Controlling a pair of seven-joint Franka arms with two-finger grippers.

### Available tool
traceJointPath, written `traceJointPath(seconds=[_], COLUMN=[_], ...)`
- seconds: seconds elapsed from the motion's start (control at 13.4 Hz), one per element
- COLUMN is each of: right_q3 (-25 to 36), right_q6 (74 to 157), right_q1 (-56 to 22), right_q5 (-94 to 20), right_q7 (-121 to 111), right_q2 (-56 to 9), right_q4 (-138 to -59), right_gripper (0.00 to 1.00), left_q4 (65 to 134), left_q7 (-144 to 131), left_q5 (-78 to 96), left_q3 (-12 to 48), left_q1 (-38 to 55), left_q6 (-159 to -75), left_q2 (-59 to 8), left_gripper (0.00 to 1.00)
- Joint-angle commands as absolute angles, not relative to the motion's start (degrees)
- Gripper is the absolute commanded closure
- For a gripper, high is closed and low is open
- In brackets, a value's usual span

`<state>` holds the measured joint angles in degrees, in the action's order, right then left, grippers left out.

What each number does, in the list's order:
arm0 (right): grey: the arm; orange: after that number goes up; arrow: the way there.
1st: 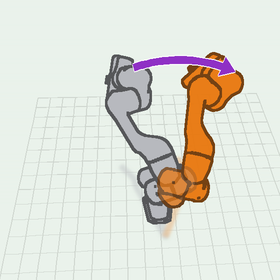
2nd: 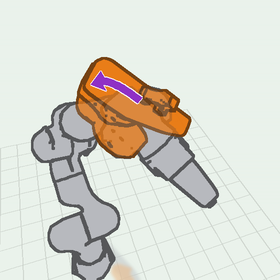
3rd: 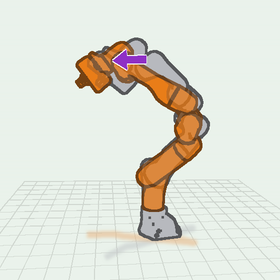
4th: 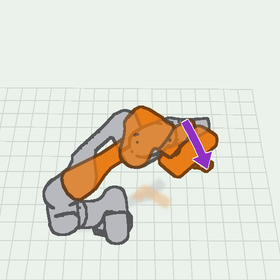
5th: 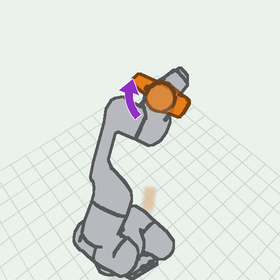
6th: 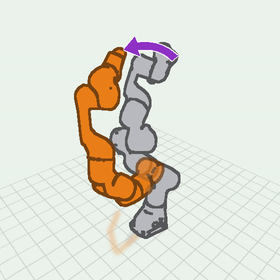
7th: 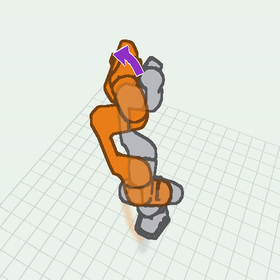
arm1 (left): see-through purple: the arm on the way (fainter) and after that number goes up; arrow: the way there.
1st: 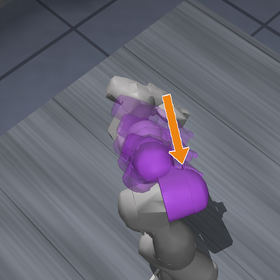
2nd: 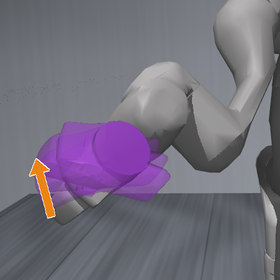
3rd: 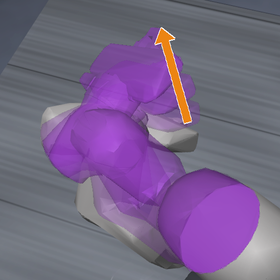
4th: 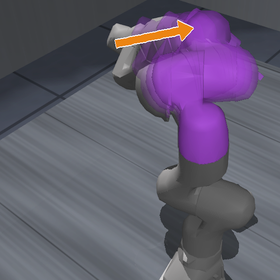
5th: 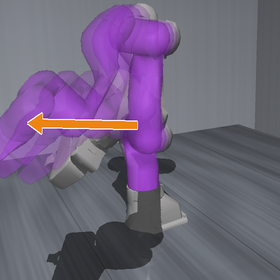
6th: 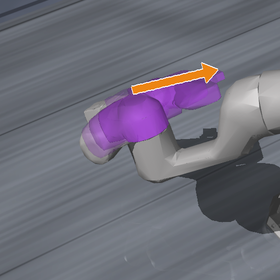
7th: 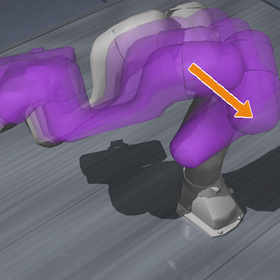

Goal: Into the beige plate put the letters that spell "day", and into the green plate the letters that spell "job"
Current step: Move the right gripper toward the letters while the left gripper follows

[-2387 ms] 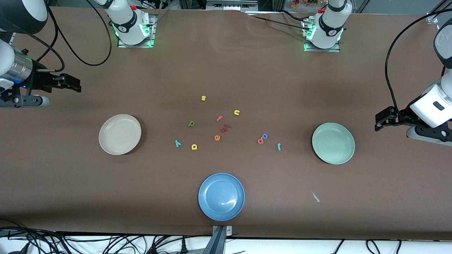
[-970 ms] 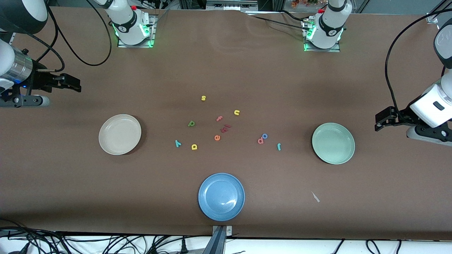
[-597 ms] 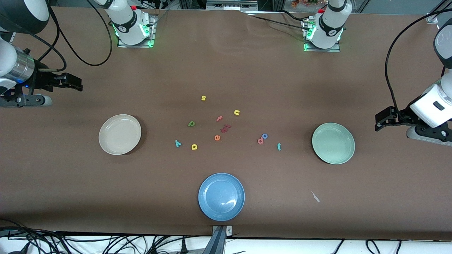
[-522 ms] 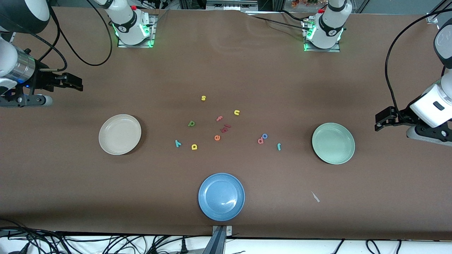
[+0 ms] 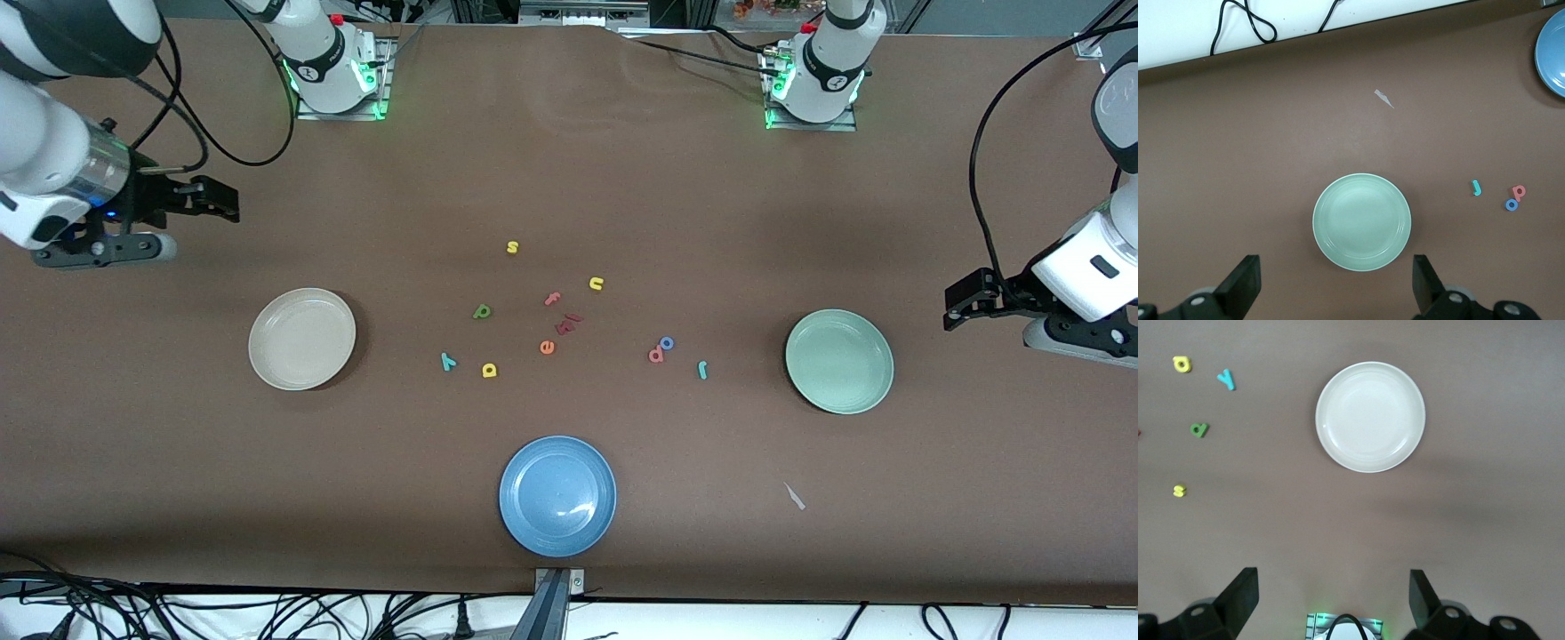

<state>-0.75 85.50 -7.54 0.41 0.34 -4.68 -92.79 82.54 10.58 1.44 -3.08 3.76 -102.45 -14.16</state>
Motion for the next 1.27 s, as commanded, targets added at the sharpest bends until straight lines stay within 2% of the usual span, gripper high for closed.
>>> traceJointPath(seconds=[0.0,0.52,0.9,1.19], right_q3=[-2.7,-3.8,-3.8,-3.8], right_q6=[83.9,86.0,92.2,102.6], right_q1=[-8.7,-16.1,-22.8,-24.9], right_q5=[-0.4,-0.6,-0.7,-3.7], right_q7=[0.9,10.1,25.9,36.2], right_q2=[-5.3,-8.1,-12.2,-20.6], right_q4=[-91.8,-92.7,-93.2,-93.2], right_gripper=[0.0,0.0,0.0,0.0], left_q4=[81.3,81.6,81.9,82.3], left_q7=[10.1,7.5,6.8,-3.1], left_q5=[0.2,0.3,0.4,3.1], left_q3=[-3.1,-2.5,-2.4,-2.2], left_q1=[4.0,4.6,6.0,10.1], left_q6=[-102.3,-102.2,-100.5,-100.4], left_q2=[-14.7,-14.7,-16.5,-19.5], left_gripper=[0.0,0.0,0.0,0.0])
